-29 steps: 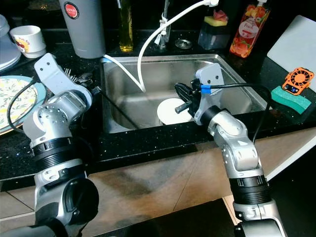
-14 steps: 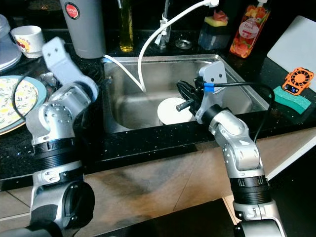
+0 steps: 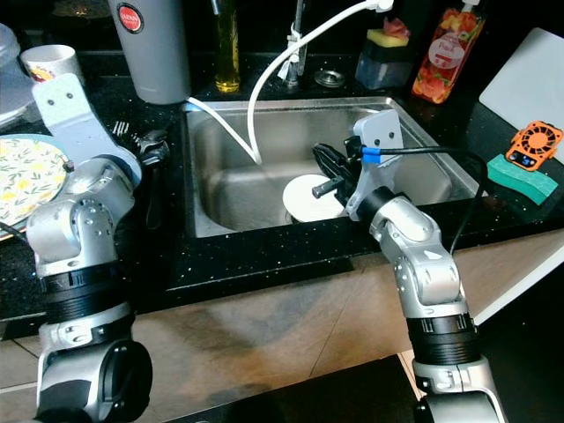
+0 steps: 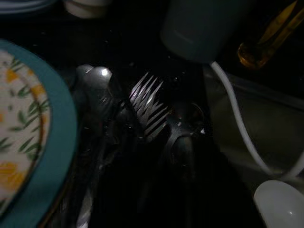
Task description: Kitchen organization
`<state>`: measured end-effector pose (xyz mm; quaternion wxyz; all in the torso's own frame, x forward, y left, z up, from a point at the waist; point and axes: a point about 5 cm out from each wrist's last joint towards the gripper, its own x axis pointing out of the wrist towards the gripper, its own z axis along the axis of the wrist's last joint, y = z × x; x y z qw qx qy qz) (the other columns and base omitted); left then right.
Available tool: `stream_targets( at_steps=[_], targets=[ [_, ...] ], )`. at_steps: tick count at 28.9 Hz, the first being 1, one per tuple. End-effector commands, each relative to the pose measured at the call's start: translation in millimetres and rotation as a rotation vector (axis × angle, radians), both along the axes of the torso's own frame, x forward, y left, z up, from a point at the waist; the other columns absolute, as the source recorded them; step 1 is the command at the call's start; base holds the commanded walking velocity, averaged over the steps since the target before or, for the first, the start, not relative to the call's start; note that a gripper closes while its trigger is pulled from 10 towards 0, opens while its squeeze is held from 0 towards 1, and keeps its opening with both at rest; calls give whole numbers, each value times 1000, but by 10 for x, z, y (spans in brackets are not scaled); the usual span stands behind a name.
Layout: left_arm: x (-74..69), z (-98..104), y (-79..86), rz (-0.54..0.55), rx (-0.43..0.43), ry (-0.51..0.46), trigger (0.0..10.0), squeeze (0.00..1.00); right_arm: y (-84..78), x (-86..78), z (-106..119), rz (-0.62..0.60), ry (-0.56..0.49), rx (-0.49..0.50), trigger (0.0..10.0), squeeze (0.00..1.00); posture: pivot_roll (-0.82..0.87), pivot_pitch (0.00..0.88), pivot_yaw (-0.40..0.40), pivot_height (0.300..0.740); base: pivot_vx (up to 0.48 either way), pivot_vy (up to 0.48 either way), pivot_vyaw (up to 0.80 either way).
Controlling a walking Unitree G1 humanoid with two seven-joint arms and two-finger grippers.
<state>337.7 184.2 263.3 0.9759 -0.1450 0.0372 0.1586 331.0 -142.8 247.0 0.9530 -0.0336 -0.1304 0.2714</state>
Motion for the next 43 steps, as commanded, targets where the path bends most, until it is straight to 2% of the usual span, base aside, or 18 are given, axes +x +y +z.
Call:
stream_targets(
  at_steps=[1, 2, 3, 4, 5, 8, 11, 14, 16, 17, 24, 28, 33, 38, 43],
  targets=[
    [-52, -26, -91, -33, -22, 15, 10000, 1000, -21, 2, -32, -10, 18, 4, 10000, 0, 123, 61, -50, 740, 0, 0, 0],
    [-72, -4, -127, -49, -31, 2, 10000, 1000, -20, 4, -35, -11, 20, 5, 10000, 0, 123, 61, -50, 740, 0, 0, 0],
    [-89, 13, -146, -51, -37, -7, 10000, 941, -19, 5, -38, -11, 21, 6, 10000, 0, 123, 61, -50, 740, 0, 0, 0],
    [-99, 24, -155, -51, -49, -10, 10000, 0, -18, 7, -41, -12, 22, 6, 10000, 0, 133, 60, -46, 740, 0, 0, 0],
    [-99, 24, -155, -51, -49, -10, 10000, 0, -18, 7, -41, -12, 22, 6, 10000, 0, 133, 60, -46, 740, 0, 0, 0],
    [-183, 39, -231, -47, -120, 14, 10000, 0, -12, 17, -46, -9, 23, 8, 10000, 0, 138, 57, -48, 740, 0, 0, 0],
    [-191, 27, -245, -50, -124, 20, 10000, 0, -11, 19, -46, -8, 23, 8, 10000, 0, 138, 57, -48, 740, 0, 0, 0],
    [-207, -61, -249, -36, -130, 53, 10000, 0, -7, 27, -47, -7, 24, 9, 10000, 0, 139, 49, -49, 740, 0, 0, 0],
    [-207, -271, -245, -31, -159, 127, 10000, 0, 4, 34, -40, -5, 20, 9, 10000, 0, 136, 40, -52, 740, 0, 0, 0],
    [-207, -271, -245, -31, -159, 127, 10000, 0, 4, 34, -40, -5, 20, 9, 10000, 0, 136, 40, -52, 740, 0, 0, 0],
    [-143, -329, -207, -33, -219, 144, 10000, 0, 4, 32, -28, -3, 15, 7, 10000, 0, 130, 36, -52, 740, 0, 0, 0],
    [-36, -305, -239, -136, -289, 125, 10000, 0, -3, 32, -26, -7, 14, 6, 10000, 0, 124, 33, -52, 740, 0, 0, 0],
    [50, -166, -253, -182, -263, 56, 10000, 0, -3, 33, -24, -8, 13, 9, 10000, 0, 124, 33, -52, 740, 0, 0, 0],
    [96, -126, -271, -185, -261, 50, 10000, 0, -2, 34, -27, -8, 15, 11, 10000, 0, 124, 33, -52, 740, 0, 0, 0],
    [123, -238, -237, -123, -294, 104, 10000, 0, -21, 25, -19, -15, 15, 14, 10000, 0, 110, 42, -48, 740, 0, 0, 0]
  ],
)
